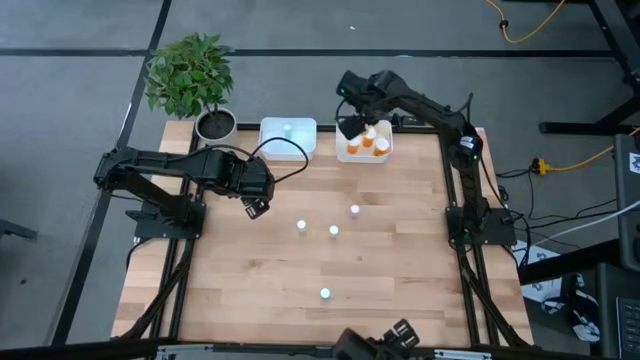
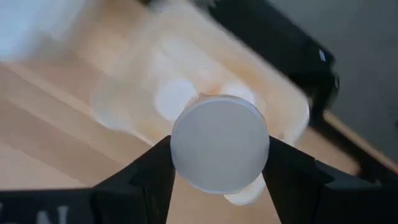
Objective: Pick and place medicine bottles into bin by pill shape (circle, oval)
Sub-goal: Put the orange capsule bottle into the right white bin
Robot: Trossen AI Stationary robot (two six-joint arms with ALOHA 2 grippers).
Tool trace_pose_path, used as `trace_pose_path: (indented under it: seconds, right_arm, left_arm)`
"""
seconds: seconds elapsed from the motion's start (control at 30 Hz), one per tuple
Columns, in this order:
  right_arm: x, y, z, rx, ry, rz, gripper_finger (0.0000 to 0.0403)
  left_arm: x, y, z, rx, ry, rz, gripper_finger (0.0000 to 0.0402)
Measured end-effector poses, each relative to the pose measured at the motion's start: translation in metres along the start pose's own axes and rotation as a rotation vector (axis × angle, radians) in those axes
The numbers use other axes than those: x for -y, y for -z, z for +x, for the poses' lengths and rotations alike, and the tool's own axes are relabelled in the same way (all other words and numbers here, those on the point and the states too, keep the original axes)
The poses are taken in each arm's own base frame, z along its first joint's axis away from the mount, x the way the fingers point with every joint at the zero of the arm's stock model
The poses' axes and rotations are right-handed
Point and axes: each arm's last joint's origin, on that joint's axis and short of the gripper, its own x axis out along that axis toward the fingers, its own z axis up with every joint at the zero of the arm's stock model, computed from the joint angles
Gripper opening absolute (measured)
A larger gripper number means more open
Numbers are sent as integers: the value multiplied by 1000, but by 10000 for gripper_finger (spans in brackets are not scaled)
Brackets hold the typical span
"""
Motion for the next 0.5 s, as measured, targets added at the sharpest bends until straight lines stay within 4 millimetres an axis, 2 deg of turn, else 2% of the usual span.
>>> trace_pose_path:
  seconds: [0.07, 0.27, 0.4, 0.5]
  right_arm:
    - [-1, 6, 9, -50, 15, -12, 212]
    - [-6, 31, 7, -85, 11, -41, 212]
    - [-2, 42, 2, 10, -56, -14, 212]
    - [1, 52, 7, 65, -150, 5, 212]
  left_arm:
    - [0, 0, 0, 0, 0, -2, 147]
    - [0, 0, 0, 1, 0, -14, 147]
    - [0, 0, 0, 1, 0, -32, 147]
    - [0, 0, 0, 2, 1, -33, 147]
